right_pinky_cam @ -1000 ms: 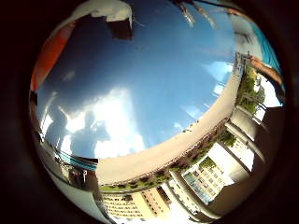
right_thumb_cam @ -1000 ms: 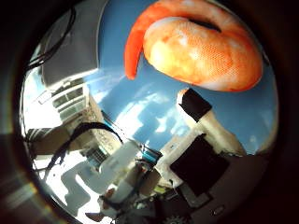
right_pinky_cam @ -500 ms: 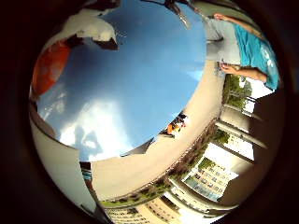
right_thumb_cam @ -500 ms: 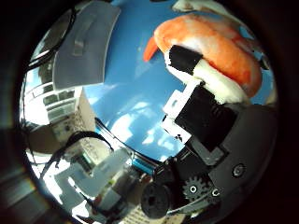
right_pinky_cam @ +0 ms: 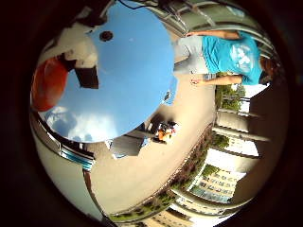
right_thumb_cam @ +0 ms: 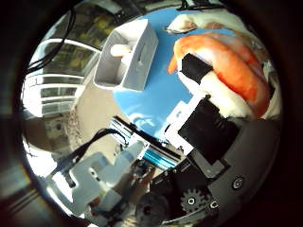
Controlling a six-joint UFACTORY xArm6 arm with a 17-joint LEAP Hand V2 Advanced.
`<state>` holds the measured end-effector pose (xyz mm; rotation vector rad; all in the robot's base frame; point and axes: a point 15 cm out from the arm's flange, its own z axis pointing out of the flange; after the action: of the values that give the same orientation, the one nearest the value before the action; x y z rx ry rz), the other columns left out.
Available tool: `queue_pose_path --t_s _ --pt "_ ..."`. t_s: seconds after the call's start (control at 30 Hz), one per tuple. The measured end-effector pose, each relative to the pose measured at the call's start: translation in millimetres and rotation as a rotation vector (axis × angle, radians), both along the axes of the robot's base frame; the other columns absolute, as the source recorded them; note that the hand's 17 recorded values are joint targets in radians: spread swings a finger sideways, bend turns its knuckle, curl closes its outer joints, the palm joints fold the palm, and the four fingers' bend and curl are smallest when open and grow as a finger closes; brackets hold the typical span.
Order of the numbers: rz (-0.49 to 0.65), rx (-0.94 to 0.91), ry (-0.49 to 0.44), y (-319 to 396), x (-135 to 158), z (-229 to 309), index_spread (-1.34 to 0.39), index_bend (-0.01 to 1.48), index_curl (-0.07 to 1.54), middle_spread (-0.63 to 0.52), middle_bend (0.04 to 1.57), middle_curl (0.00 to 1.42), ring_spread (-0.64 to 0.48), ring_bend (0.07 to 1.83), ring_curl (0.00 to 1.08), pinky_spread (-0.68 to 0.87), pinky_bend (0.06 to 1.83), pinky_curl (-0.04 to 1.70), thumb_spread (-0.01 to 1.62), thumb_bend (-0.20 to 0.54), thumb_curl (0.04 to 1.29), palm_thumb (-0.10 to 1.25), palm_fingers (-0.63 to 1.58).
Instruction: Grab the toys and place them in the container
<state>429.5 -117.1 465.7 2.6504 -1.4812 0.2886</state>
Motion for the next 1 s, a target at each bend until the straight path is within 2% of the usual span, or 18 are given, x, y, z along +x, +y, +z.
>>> queue_pose_path --t_s 0.13,0.33,0.5,0.53,0.73,0.83,0.87,0.9,0.93,1.0 --pt "0.078 0.047 -0.064 50 4 41 -0.69 0.90 0.33 -0.16 1.28 0.97 -0.10 1.49 0.77 0.13 1.58 0.70 1.11 -0.014 0.67 1.00 0.92" --pt "0.180 0.109 -0.082 147 13 42 -0.72 0.95 0.40 -0.15 1.32 0.99 -0.10 1.53 0.78 0.12 1.59 0.75 1.11 -0.015 0.70 0.99 0.87" --pt "0.237 0.136 -0.036 231 31 6 -0.73 0.96 0.47 -0.15 1.35 0.99 -0.10 1.56 0.79 0.12 1.61 0.78 1.11 -0.015 0.72 0.99 0.84" --pt "0.242 0.140 -0.011 256 40 -16 -0.73 0.96 0.48 -0.15 1.36 0.99 -0.10 1.57 0.79 0.12 1.61 0.79 1.11 -0.015 0.72 0.99 0.83" --pt "0.247 0.182 0.060 311 56 -71 -0.74 0.97 0.59 -0.15 1.39 0.99 -0.10 1.58 0.79 0.11 1.62 0.83 1.14 -0.034 0.69 0.86 0.75" --pt "0.235 0.190 0.102 317 59 -92 -0.68 0.92 0.62 -0.13 1.28 0.92 -0.05 1.51 0.73 0.15 1.56 0.81 1.15 -0.059 0.64 0.78 0.74" --pt "0.233 0.187 0.115 317 59 -97 -0.62 0.85 0.61 -0.13 1.18 0.87 -0.03 1.44 0.71 0.19 1.52 0.79 1.15 -0.062 0.61 0.74 0.56" --pt "0.231 0.176 0.135 315 57 -102 -0.53 0.72 0.59 -0.13 1.00 0.82 0.00 1.40 0.70 0.22 1.56 0.81 1.14 -0.061 0.59 0.71 0.22" --pt "0.229 0.169 0.159 314 53 -107 -0.44 0.67 0.58 -0.09 0.78 0.71 0.10 1.21 0.65 0.27 1.45 0.78 1.15 -0.054 0.56 0.67 -0.19" --pt "0.221 0.144 0.229 309 41 -119 -0.39 0.58 0.51 -0.05 0.63 0.62 0.16 0.98 0.53 0.31 1.30 0.69 1.15 -0.050 0.53 0.65 -0.30"
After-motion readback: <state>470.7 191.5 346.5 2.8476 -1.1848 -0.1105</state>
